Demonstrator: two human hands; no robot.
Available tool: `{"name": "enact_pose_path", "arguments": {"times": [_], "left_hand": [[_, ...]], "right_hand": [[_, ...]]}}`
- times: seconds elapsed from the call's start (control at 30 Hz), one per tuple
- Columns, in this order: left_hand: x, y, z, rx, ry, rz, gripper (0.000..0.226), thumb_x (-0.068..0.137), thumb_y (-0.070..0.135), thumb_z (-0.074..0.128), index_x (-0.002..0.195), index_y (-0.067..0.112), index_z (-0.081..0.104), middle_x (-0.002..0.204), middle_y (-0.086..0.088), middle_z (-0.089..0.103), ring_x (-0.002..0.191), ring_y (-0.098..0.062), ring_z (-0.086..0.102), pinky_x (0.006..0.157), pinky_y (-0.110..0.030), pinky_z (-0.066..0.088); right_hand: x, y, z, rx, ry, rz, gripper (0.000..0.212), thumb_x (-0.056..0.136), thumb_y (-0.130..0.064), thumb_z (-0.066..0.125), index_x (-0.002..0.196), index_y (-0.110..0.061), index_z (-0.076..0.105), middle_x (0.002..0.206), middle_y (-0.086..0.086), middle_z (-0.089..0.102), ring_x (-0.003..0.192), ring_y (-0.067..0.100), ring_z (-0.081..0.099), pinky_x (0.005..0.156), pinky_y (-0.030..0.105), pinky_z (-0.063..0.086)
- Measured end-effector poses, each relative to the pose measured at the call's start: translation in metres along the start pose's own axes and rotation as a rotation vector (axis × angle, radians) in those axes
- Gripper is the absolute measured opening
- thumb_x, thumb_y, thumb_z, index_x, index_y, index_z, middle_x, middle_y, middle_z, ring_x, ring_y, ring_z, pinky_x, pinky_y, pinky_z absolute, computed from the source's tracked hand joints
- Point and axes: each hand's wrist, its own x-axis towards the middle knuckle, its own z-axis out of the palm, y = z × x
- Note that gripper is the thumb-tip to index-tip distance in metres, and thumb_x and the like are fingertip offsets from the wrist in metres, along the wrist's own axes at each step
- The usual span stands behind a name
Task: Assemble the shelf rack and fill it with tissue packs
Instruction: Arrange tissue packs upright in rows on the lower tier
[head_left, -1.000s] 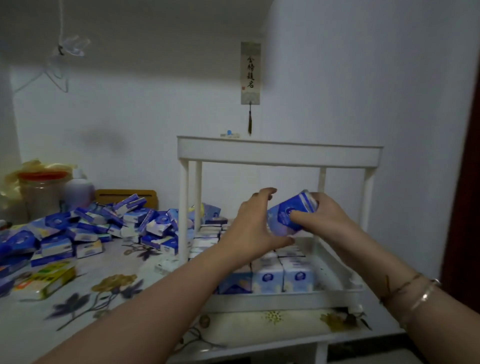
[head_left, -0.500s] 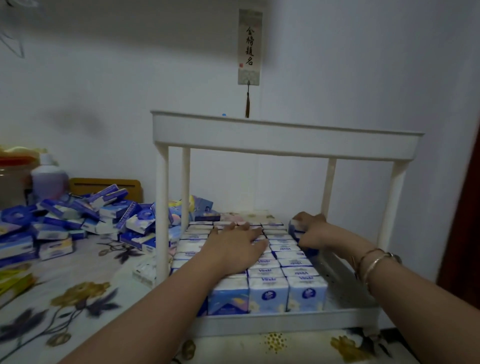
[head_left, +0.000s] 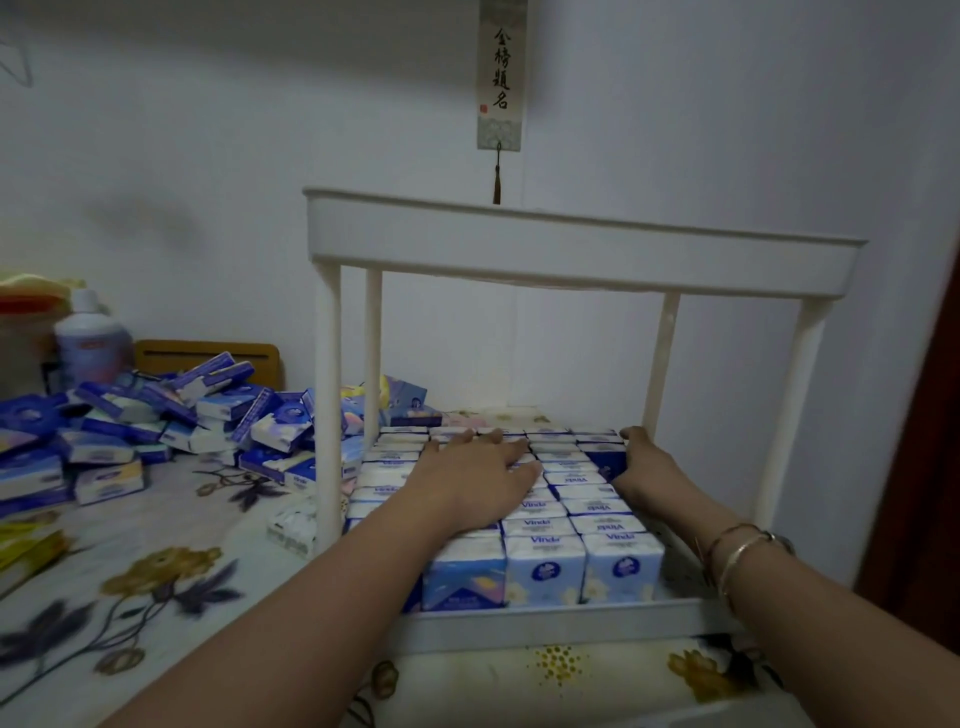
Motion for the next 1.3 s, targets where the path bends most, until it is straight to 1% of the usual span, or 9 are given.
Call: {"name": "enact_pose_path", "arguments": {"times": [0.13, 0.3, 0.43, 0.57, 0.73, 0.8, 0.97, 1.17, 1.3], "left_hand": [[0.001, 0.000, 0.001, 0.009, 0.005, 0.006, 0.055, 0.098, 0.057, 0.017, 0.150, 0.038, 0.020, 0.161, 0.006, 0.010, 0.147, -0.023, 0.011, 0.117, -0.053, 0.010], [0.001, -0.002, 0.002, -0.040, 0.041, 0.006, 0.054, 0.097, 0.056, 0.020, 0.147, 0.037, 0.029, 0.159, 0.006, 0.019, 0.145, -0.023, 0.019, 0.116, -0.054, 0.016], [-0.007, -0.002, -0.005, -0.289, 0.133, 0.019, 0.050, 0.098, 0.046, 0.038, 0.143, 0.024, 0.040, 0.150, 0.000, 0.039, 0.135, -0.021, 0.039, 0.112, -0.041, 0.031], [-0.033, 0.000, -0.026, -0.444, 0.254, 0.113, 0.036, 0.099, 0.030, 0.047, 0.132, 0.017, 0.052, 0.139, 0.000, 0.050, 0.127, -0.013, 0.045, 0.096, -0.016, 0.032], [-0.099, -0.008, -0.047, -0.557, 0.421, 0.192, 0.020, 0.095, 0.018, 0.052, 0.106, 0.023, 0.068, 0.112, 0.013, 0.066, 0.105, 0.003, 0.057, 0.090, -0.017, 0.044], [-0.129, -0.022, -0.056, -0.647, 0.498, 0.158, 0.020, 0.093, 0.012, 0.054, 0.095, 0.020, 0.072, 0.098, 0.014, 0.070, 0.092, 0.005, 0.061, 0.084, -0.017, 0.049], [-0.176, -0.080, -0.057, -0.751, 0.639, -0.004, 0.024, 0.088, 0.001, 0.054, 0.079, 0.015, 0.071, 0.080, 0.004, 0.072, 0.075, -0.012, 0.067, 0.065, -0.020, 0.052], [-0.206, -0.176, -0.032, -0.668, 0.698, -0.305, 0.024, 0.087, 0.007, 0.054, 0.075, 0.021, 0.069, 0.080, 0.009, 0.070, 0.077, -0.009, 0.065, 0.078, -0.037, 0.055], [-0.203, -0.230, -0.020, -0.572, 0.699, -0.465, 0.018, 0.089, 0.013, 0.055, 0.082, 0.026, 0.065, 0.093, 0.008, 0.068, 0.088, -0.009, 0.062, 0.084, -0.038, 0.054]], "right_hand": [[-0.002, 0.002, 0.004, 0.046, 0.007, -0.005, 0.065, 0.086, -0.018, 0.067, 0.137, -0.002, 0.029, 0.132, 0.020, 0.053, 0.098, 0.023, 0.051, 0.079, 0.024, 0.036], [0.000, -0.001, -0.006, -0.039, -0.061, 0.059, 0.079, 0.085, -0.016, 0.067, 0.144, -0.001, 0.017, 0.133, 0.020, 0.050, 0.116, 0.031, 0.053, 0.083, 0.027, 0.039], [-0.007, -0.018, -0.024, -0.032, -0.064, 0.088, 0.081, 0.089, -0.003, 0.057, 0.150, -0.005, 0.005, 0.145, 0.018, 0.038, 0.123, 0.029, 0.049, 0.085, 0.025, 0.042], [-0.044, -0.044, -0.041, 0.073, 0.017, -0.100, 0.062, 0.088, 0.005, 0.049, 0.143, -0.011, 0.027, 0.141, 0.015, 0.044, 0.121, 0.028, 0.051, 0.083, 0.028, 0.046], [-0.108, -0.078, -0.044, 0.243, 0.135, -0.396, 0.033, 0.089, 0.000, 0.047, 0.111, -0.023, 0.054, 0.108, -0.005, 0.063, 0.098, 0.013, 0.061, 0.070, 0.018, 0.047], [-0.133, -0.097, -0.037, 0.300, 0.148, -0.486, 0.032, 0.088, -0.001, 0.048, 0.103, -0.028, 0.056, 0.095, -0.010, 0.066, 0.088, 0.008, 0.063, 0.070, 0.021, 0.051], [-0.171, -0.152, 0.002, 0.424, 0.027, -0.666, 0.032, 0.087, 0.001, 0.050, 0.098, -0.028, 0.058, 0.082, -0.007, 0.069, 0.075, 0.004, 0.061, 0.065, 0.016, 0.045], [-0.175, -0.220, 0.093, 0.514, -0.157, -0.760, 0.034, 0.085, 0.002, 0.050, 0.095, -0.029, 0.058, 0.081, -0.008, 0.069, 0.077, 0.002, 0.062, 0.063, 0.011, 0.040], [-0.156, -0.252, 0.151, 0.514, -0.237, -0.735, 0.031, 0.086, 0.002, 0.048, 0.095, -0.026, 0.057, 0.091, -0.007, 0.067, 0.087, 0.004, 0.061, 0.071, 0.012, 0.043]]}}
